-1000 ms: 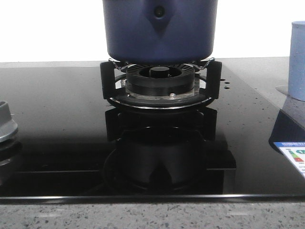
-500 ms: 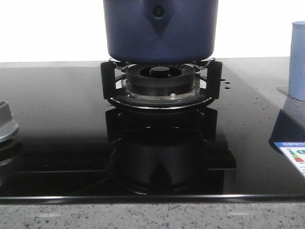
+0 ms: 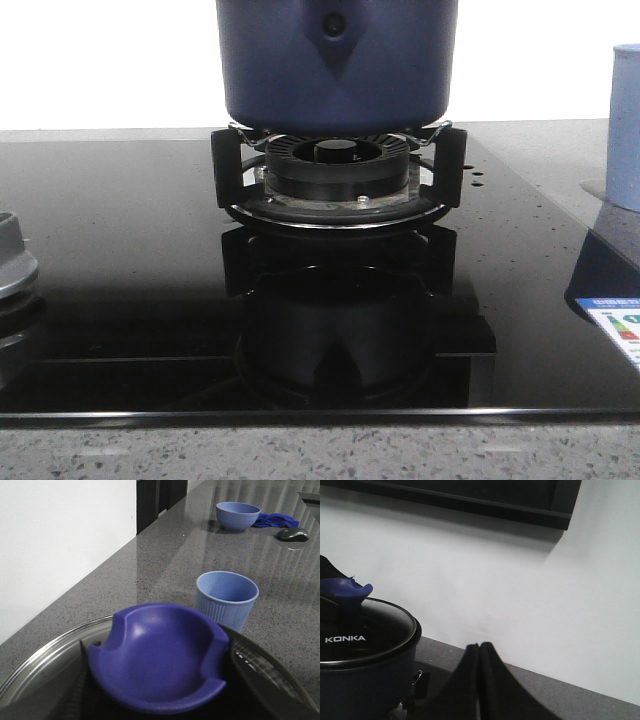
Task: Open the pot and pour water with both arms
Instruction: 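Lower the lid back onto the pot with the left gripper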
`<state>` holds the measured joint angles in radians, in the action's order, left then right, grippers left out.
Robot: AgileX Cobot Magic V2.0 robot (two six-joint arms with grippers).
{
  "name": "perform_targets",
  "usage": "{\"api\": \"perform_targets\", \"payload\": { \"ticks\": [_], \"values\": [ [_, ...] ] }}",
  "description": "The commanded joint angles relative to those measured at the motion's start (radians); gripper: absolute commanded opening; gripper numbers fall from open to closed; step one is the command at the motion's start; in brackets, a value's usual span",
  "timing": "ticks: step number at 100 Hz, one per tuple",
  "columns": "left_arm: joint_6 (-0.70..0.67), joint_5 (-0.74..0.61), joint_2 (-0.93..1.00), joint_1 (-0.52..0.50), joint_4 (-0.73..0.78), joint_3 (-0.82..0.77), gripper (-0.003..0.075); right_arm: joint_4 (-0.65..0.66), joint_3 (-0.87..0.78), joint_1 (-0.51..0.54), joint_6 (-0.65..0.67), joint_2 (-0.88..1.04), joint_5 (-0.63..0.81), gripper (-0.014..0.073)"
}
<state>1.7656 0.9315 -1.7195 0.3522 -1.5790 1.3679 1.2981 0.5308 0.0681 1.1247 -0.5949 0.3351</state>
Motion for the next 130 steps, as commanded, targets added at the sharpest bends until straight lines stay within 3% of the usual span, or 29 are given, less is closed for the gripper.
{"api": "perform_targets", "payload": {
  "ticks": [1, 44, 51, 68, 93, 98, 105, 121, 130],
  "values": [
    [0.025, 0.011, 0.043, 0.023, -0.068, 0.045, 0.0294, -0.016, 0.027, -0.002, -0.005, 0.0, 0.018, -0.0067],
    [0.025, -0.054, 0.043, 0.03, -0.065, 0.055, 0.0299, -0.016, 0.027, -0.002, -0.005, 0.0, 0.022, -0.0067],
    [0.021, -0.043, 0.043, 0.03, -0.065, 0.055, 0.035, -0.016, 0.027, -0.002, -0.005, 0.0, 0.022, -0.0067],
    [0.0, -0.034, 0.043, 0.03, -0.096, 0.055, 0.0596, -0.016, 0.027, -0.002, -0.005, 0.0, 0.022, -0.0067],
    [-0.019, 0.022, 0.097, 0.003, -0.174, 0.065, 0.0612, -0.016, 0.027, -0.002, -0.005, 0.0, 0.02, -0.0067],
    [-0.045, 0.026, 0.127, -0.015, -0.172, 0.065, 0.0577, -0.016, 0.027, -0.002, -0.005, 0.0, 0.02, -0.0067],
    [-0.093, 0.026, 0.176, -0.049, -0.154, 0.065, 0.0467, -0.016, 0.027, -0.002, -0.005, 0.0, 0.026, -0.0067],
    [-0.253, 0.047, 0.325, -0.159, -0.008, 0.061, 0.0139, -0.009, 0.027, -0.003, 0.033, 0.027, 0.068, -0.0067],
    [-0.369, 0.052, 0.424, -0.221, 0.15, 0.051, -0.0019, 0.078, 0.027, -0.003, 0.11, 0.055, 0.068, -0.0067]
  ]
}}
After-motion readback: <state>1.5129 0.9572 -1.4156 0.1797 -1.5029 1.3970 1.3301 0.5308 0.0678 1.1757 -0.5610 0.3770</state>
